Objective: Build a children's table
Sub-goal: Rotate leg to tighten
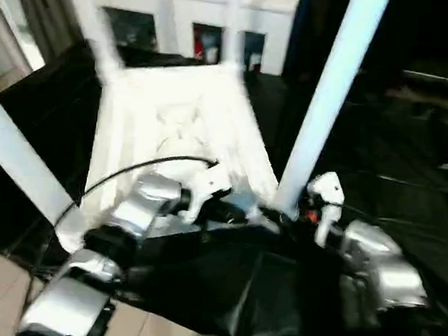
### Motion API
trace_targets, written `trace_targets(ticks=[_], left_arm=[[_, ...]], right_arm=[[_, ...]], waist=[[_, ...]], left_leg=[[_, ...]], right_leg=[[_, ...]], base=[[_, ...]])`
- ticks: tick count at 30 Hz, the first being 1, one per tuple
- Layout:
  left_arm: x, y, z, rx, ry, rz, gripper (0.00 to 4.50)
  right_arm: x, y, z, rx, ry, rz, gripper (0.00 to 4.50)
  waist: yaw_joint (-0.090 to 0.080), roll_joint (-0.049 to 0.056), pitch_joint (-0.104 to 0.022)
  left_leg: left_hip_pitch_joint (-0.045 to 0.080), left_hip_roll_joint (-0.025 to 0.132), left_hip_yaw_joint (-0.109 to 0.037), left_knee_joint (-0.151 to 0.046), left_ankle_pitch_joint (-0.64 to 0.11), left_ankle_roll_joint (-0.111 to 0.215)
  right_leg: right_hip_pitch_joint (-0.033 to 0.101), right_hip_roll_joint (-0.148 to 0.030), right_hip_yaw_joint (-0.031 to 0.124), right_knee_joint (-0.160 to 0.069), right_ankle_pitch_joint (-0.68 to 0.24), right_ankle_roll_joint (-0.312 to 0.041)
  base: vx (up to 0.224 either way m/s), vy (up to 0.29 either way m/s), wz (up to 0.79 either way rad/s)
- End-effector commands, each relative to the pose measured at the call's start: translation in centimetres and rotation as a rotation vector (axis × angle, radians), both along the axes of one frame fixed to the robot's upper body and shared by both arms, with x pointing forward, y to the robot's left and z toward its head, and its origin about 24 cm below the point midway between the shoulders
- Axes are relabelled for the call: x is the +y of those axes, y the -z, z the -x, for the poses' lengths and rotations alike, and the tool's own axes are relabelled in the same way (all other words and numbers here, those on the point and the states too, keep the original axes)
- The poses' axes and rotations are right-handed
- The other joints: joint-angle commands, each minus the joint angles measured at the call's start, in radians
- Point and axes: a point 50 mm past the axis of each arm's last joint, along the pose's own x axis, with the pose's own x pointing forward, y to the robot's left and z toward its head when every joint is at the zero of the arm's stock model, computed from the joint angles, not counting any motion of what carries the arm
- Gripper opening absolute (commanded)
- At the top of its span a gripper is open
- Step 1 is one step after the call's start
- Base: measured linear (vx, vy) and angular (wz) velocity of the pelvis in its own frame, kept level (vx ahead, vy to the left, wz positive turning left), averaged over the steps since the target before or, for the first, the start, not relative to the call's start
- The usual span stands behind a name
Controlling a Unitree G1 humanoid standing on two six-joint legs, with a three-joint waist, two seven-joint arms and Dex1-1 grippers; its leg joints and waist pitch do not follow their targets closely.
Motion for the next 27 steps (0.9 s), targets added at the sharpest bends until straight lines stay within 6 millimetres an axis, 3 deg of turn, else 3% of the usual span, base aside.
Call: trace_targets(ticks=[1,3,4,5,6,7,8,9,15,16,17,22,24,26,27], left_arm=[[-0.5,1.4,1.4,0.088,0.100,-0.043,0.00],[-0.3,1.4,1.4,0.100,0.110,-0.050,0.00],[0.0,1.4,1.4,0.105,0.116,-0.058,0.00],[0.2,1.4,1.4,0.111,0.117,-0.068,0.00],[0.2,1.4,1.4,0.111,0.117,-0.068,0.00],[0.8,1.3,1.2,0.105,0.102,-0.079,0.00],[1.0,1.3,1.2,0.105,0.096,-0.080,0.00],[1.1,1.3,1.2,0.107,0.096,-0.080,0.00],[1.8,1.3,1.3,0.113,0.082,-0.085,0.00],[1.9,1.3,1.3,0.112,0.077,-0.086,0.00],[1.9,1.3,1.3,0.112,0.077,-0.086,0.00],[1.4,1.4,1.0,0.087,0.023,-0.074,0.00],[1.0,1.5,0.8,0.072,0.002,-0.073,0.00],[0.1,1.6,0.5,0.048,-0.052,-0.062,0.00],[-0.2,1.6,0.4,0.042,-0.066,-0.059,0.00]], right_arm=[[1.6,0.1,1.0,0.029,-0.150,-0.012,3.74],[1.5,0.1,1.1,0.027,-0.170,-0.001,3.74],[1.4,0.1,1.2,0.031,-0.183,0.004,3.74],[1.3,0.0,1.2,0.036,-0.197,0.001,3.74],[1.3,0.0,1.2,0.036,-0.197,0.001,3.74],[1.2,0.0,1.2,0.048,-0.220,-0.001,3.74],[1.2,0.0,1.2,0.051,-0.226,0.000,3.74],[1.2,-0.1,1.2,0.057,-0.234,0.001,3.48],[1.5,0.0,1.1,0.071,-0.252,-0.007,3.14],[1.6,0.1,1.1,0.075,-0.255,-0.006,3.05],[1.6,0.1,1.1,0.076,-0.256,-0.006,3.05],[2.3,0.7,1.1,0.085,-0.168,-0.051,2.65],[2.5,1.2,0.9,0.094,-0.114,-0.041,2.63],[2.8,2.2,0.4,0.099,0.033,-0.003,2.57],[2.9,2.5,0.3,0.100,0.077,0.008,2.57]], waist=[[0.006,-0.004,-0.049],[0.006,-0.004,-0.046],[0.006,-0.007,-0.044],[0.005,-0.014,-0.043],[0.006,-0.011,-0.042],[0.005,-0.019,-0.039],[0.007,-0.014,-0.040],[0.006,-0.022,-0.041],[0.009,-0.019,-0.048],[0.008,-0.033,-0.048],[0.011,-0.026,-0.047],[0.010,-0.024,-0.044],[0.007,-0.022,-0.040],[-0.001,-0.011,-0.032],[-0.001,-0.011,-0.032]], left_leg=[[0.005,0.054,-0.019,-0.050,-0.058,0.149],[0.005,0.055,-0.019,-0.054,-0.088,0.127],[0.005,0.057,-0.020,-0.060,-0.124,0.095],[0.005,0.056,-0.019,-0.061,-0.130,0.090],[0.007,0.057,-0.020,-0.062,-0.134,0.083],[0.006,0.056,-0.019,-0.063,-0.148,0.077],[0.006,0.055,-0.019,-0.063,-0.145,0.071],[0.006,0.055,-0.019,-0.062,-0.129,0.073],[-0.001,0.050,-0.018,-0.051,-0.041,0.114],[-0.002,0.050,-0.016,-0.051,-0.038,0.120],[-0.002,0.050,-0.018,-0.051,-0.038,0.122],[0.000,0.052,-0.018,-0.054,-0.057,0.109],[0.003,0.052,-0.019,-0.058,-0.095,0.087],[0.009,0.050,-0.022,-0.067,-0.187,0.034],[0.009,0.050,-0.022,-0.067,-0.187,0.034]], right_leg=[[0.047,-0.071,0.039,-0.050,0.199,-0.304],[0.047,-0.071,0.039,-0.054,0.131,-0.302],[0.046,-0.071,0.040,-0.058,0.050,-0.294],[0.046,-0.070,0.040,-0.060,0.035,-0.292],[0.045,-0.071,0.041,-0.060,0.022,-0.290],[0.044,-0.072,0.042,-0.064,-0.005,-0.287],[0.045,-0.074,0.044,-0.064,-0.013,-0.284],[0.045,-0.073,0.044,-0.062,0.006,-0.282],[0.049,-0.074,0.041,-0.047,0.138,-0.293],[0.050,-0.073,0.041,-0.048,0.140,-0.293],[0.048,-0.075,0.040,-0.047,0.126,-0.293],[0.045,-0.075,0.041,-0.051,0.078,-0.288],[0.042,-0.075,0.042,-0.059,0.018,-0.282],[0.038,-0.078,0.045,-0.076,-0.130,-0.260],[0.038,-0.078,0.045,-0.076,-0.130,-0.260]], base=[[0.000,0.000,0.00],[0.000,0.000,0.00],[0.000,0.000,0.00],[0.000,0.000,0.00],[0.000,0.000,0.00],[0.000,0.000,0.00],[0.000,0.000,0.00],[0.000,0.000,0.00],[0.000,0.000,0.00],[0.000,0.000,0.00],[0.000,0.000,0.00],[0.000,0.000,0.00],[0.000,0.000,0.00],[0.000,0.000,0.00],[-0.052,-0.001,-0.01]])
